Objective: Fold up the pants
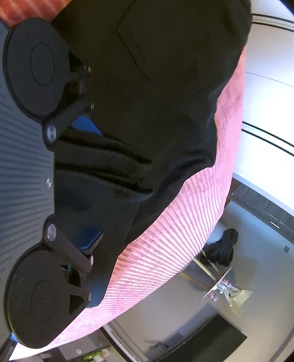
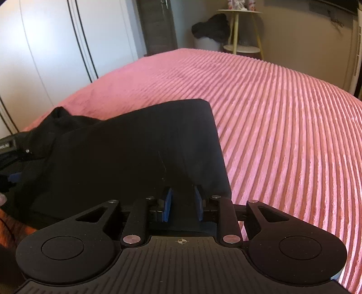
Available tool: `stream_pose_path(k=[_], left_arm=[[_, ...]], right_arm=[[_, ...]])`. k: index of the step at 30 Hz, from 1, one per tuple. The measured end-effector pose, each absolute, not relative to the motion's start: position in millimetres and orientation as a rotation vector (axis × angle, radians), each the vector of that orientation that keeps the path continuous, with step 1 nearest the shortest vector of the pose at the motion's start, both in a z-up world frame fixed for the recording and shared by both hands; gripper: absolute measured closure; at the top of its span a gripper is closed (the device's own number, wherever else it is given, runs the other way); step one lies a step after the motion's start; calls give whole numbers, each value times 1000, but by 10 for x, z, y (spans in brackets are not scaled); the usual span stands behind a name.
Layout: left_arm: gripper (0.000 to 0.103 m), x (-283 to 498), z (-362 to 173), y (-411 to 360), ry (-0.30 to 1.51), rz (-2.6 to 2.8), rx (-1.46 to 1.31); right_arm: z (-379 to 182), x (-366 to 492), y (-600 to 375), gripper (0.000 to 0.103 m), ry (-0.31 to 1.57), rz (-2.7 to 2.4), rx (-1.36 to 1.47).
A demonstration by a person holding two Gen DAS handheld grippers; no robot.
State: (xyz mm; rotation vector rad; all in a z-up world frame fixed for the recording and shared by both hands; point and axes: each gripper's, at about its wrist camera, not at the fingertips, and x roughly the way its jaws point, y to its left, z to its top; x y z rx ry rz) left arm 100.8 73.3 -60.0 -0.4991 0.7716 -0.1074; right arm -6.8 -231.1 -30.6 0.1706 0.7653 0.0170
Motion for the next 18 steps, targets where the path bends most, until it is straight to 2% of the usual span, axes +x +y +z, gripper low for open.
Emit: stream_pose_path(k=[6,18], left_arm=[[17,976,-629,661,780,-98,-417],[16,927,-622,761,784,-79,-464]], right_arm=[[-327,-66,-2285,67,765,30,162],[-292,-106,-2284,66,767,-1,156]])
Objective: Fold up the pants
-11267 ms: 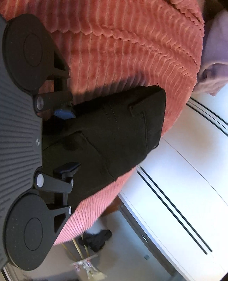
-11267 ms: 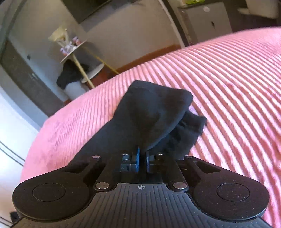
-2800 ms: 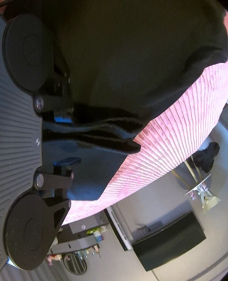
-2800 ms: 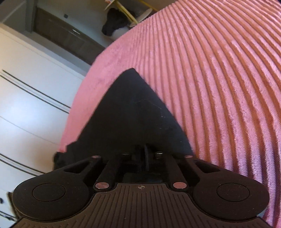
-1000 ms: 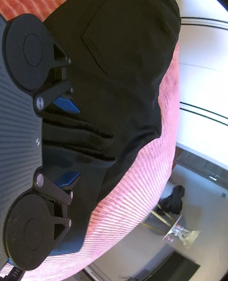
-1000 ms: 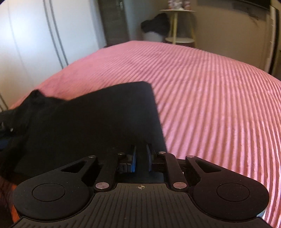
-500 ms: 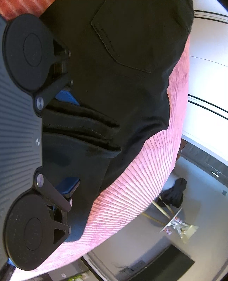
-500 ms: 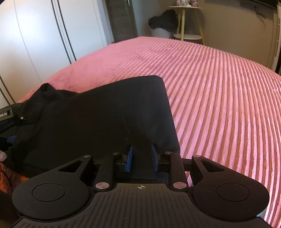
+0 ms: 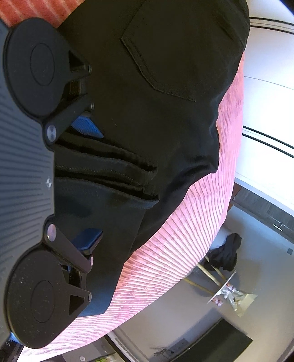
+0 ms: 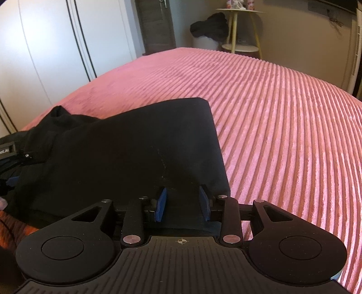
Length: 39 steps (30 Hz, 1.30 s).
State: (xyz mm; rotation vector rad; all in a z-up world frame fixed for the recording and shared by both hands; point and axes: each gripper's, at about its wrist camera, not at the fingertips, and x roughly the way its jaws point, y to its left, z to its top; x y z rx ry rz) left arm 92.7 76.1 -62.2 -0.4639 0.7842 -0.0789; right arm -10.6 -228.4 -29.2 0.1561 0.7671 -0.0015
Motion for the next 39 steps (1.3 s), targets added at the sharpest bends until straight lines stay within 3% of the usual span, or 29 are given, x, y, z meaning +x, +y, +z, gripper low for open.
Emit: stream_pose_path(k=[3,8,18,24,27,31,32,33,37,39], left_arm=[[16,910,-616,769,791,-79,-465],[14,805,-560,897,741,-157,-597],[12,795,-548,881,690,-200,-644],[8,773,-546,870,668,-224,-657],[8,773,-549,840,675,-212,-635],[7,746,-535,806,670,-207,-628],[7,737,-538,811,672,-202,-627],[7,723,-535,825,669,-192,-627],[7,623,-439,1011,590,-107,-666],[7,552,-375,1254,534,-69,-734]], right_arm=[[-252,-137,-2281,66,764,-26,162],[-220,-427,-2525,40,751,48,609],[-532,-594,-2879,34,818,-36,1007],[-522,-572,-2939,41,736,-23,1016],[-656,-529,-3018,65,749,-57,1108],[-814,-504,-3100,63,723,-52,1290],[-812,-497,-3100,69,722,-69,1288],[-763,-496,-3082,89,725,-106,1232],[-465,-530,-2936,92,696,-242,885],[-412,-514,-2907,89,734,-228,846]])
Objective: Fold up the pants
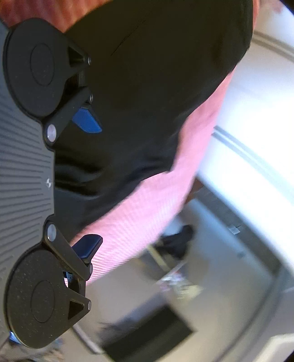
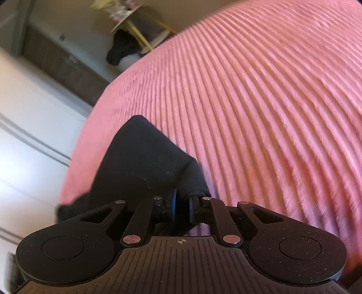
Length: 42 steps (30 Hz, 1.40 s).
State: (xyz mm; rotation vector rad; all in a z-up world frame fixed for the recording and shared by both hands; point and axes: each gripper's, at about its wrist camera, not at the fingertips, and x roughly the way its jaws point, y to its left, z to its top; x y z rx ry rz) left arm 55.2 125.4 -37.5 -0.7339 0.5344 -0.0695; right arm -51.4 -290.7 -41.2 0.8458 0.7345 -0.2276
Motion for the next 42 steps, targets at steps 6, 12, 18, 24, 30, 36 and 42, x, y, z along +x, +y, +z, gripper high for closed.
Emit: stream_pose_path(k=[6,12,18,24,30,36,42], left_arm=[[6,143,-329,2382,389,136,-857],[6,-76,-669,3049,442,217,-943],[6,-31,-828,3270,420,205,-1043],[6,118,-915,3396,428,201,-1058],[6,211,-976,3482,444,191,-1036],[10,323,-1025,3667,426,188,-1046],[10,427,-1050,3680,474,212,-1002]], right_arm=[[-86,-665,-2703,50,796,-36,673],[179,-618,-2031,53,811,209,422],[96,-218,-1052,48,796,345,107],[-82,28,-171,19,795,362,-101],[-313,223,221,61,822,287,-243],[37,413,135,90,772,305,-127],[15,423,242,68,784,435,-44]])
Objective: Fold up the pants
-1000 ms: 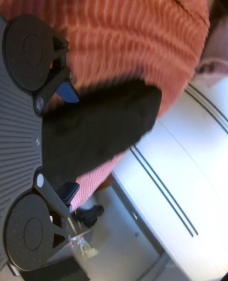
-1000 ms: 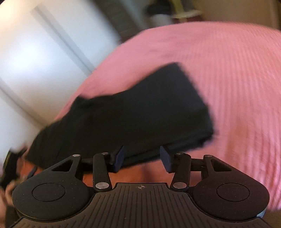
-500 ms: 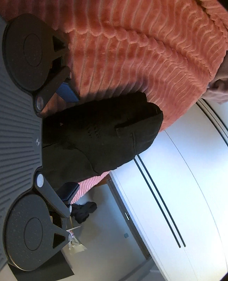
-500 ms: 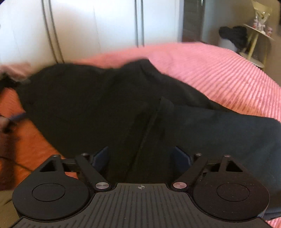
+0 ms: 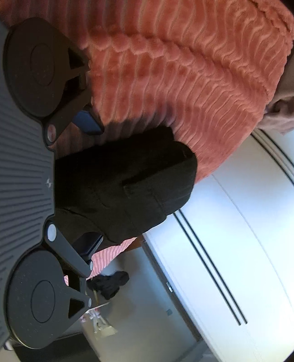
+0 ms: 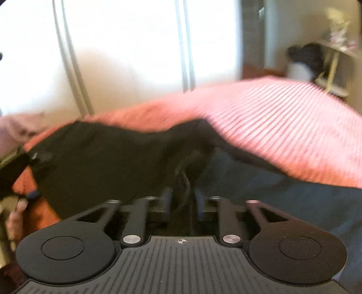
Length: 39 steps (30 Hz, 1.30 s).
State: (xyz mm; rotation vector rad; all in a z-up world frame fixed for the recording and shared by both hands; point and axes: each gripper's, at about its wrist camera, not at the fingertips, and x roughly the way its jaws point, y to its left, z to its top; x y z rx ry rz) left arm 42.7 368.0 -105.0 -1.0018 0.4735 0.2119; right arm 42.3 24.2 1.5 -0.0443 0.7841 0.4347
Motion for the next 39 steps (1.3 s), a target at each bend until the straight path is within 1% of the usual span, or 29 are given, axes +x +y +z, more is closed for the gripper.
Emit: stream_pose_path(k=[1,2,3,4,5,6,9,11,13,14,16,18,20,21,22,23,26,31,33,36,39], left_arm=[[11,415,-1044,3662,469,208,-997],[18,423,-1056,3668,458,201,-1000],[25,445,-1076,3679,460,193,-1004],[40,487,-1096,3692,483,207,-996],[43,518,-1107,3689,499,221,-970],[43,576,-1100,3684,498,220,-952],[44,622,-1080,3661,500,229,-924],[44,656,-1084,3658,503,230,-917],[43,701,-1081,3652,506,230,-902],[39,718,-1094,3645,508,228,-892],[37,772,-1080,3628,514,218,-881],[43,808,-1032,3613,531,238,-854],[59,797,-971,3576,538,253,-816],[63,781,-945,3566,535,257,-810],[72,758,-899,3555,525,255,-812],[77,732,-831,3538,516,250,-811],[82,690,-553,3391,499,251,-717],[85,657,-31,2953,443,225,-529],[85,621,209,2696,415,196,-449],[85,493,536,2203,357,110,-300],[84,406,744,1576,318,-7,-150]], right_arm=[[-35,378,194,69,800,439,-32],[-72,326,117,69,805,425,-11],[-84,269,12,65,794,413,17],[-59,177,-120,60,774,411,50],[-36,108,-231,56,759,404,62],[-4,42,-321,53,740,391,60],[22,-118,-558,52,700,362,34],[-50,-20,-684,52,711,310,16],[-200,39,-824,56,736,250,14],[-282,47,-874,58,751,213,7],[-406,84,-936,75,767,160,-6],[-403,14,-1016,76,747,161,1],[-374,-4,-1063,73,751,152,15],[-360,-19,-1102,73,750,150,26],[-345,-37,-1144,72,749,143,37],[-313,-93,-1184,72,747,138,45],[-247,-145,-1290,69,735,123,75],[-112,-249,-1535,69,697,97,141],[-54,-299,-1634,66,674,91,174],[21,-383,-1814,65,639,75,235],[60,-464,-2008,64,620,56,308]])
